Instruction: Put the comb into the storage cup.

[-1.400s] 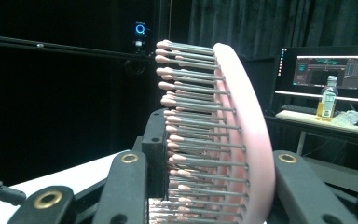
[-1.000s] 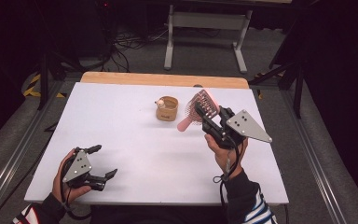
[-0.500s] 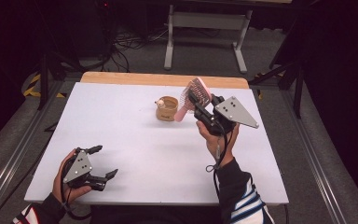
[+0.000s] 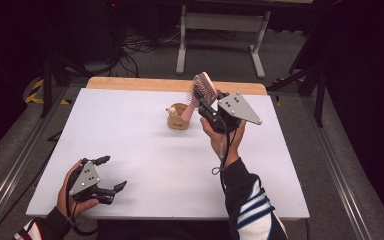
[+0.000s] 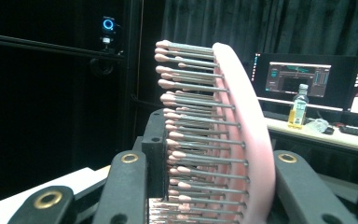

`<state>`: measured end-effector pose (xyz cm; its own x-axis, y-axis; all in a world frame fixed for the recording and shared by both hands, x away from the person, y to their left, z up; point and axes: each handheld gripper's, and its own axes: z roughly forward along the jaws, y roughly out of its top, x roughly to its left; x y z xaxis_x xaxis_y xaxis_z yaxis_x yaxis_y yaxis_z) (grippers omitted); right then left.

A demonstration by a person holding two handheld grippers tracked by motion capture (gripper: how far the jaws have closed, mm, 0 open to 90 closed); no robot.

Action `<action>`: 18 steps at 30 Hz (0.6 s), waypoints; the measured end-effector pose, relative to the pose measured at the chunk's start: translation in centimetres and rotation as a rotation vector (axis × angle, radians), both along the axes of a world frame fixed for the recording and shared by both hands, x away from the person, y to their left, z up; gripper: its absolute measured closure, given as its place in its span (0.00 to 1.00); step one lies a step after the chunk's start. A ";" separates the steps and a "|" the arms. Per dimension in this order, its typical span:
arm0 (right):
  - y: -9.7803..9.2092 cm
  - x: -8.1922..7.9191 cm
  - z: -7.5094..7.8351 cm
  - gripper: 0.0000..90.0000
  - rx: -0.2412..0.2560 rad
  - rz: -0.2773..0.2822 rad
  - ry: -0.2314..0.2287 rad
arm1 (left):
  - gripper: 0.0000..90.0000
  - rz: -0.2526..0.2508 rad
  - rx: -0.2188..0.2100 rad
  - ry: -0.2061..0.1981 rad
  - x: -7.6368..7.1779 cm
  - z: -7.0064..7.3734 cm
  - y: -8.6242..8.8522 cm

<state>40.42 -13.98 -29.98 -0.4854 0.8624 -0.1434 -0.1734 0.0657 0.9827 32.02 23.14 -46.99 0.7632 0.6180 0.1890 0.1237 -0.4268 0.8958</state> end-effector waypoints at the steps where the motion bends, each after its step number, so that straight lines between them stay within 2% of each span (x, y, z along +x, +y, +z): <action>1: 0.2 0.2 0.0 0.71 0.002 -0.003 -0.001 | 0.07 0.001 0.000 0.000 0.0 0.0 0.0; 8: 1.3 1.5 -0.4 0.71 -0.001 -0.031 0.008 | 0.07 -0.019 -0.004 -0.003 -0.1 0.1 0.1; 18: 2.0 3.0 -1.4 0.71 0.008 -0.091 0.031 | 0.07 -0.029 -0.007 0.004 -0.1 0.1 0.1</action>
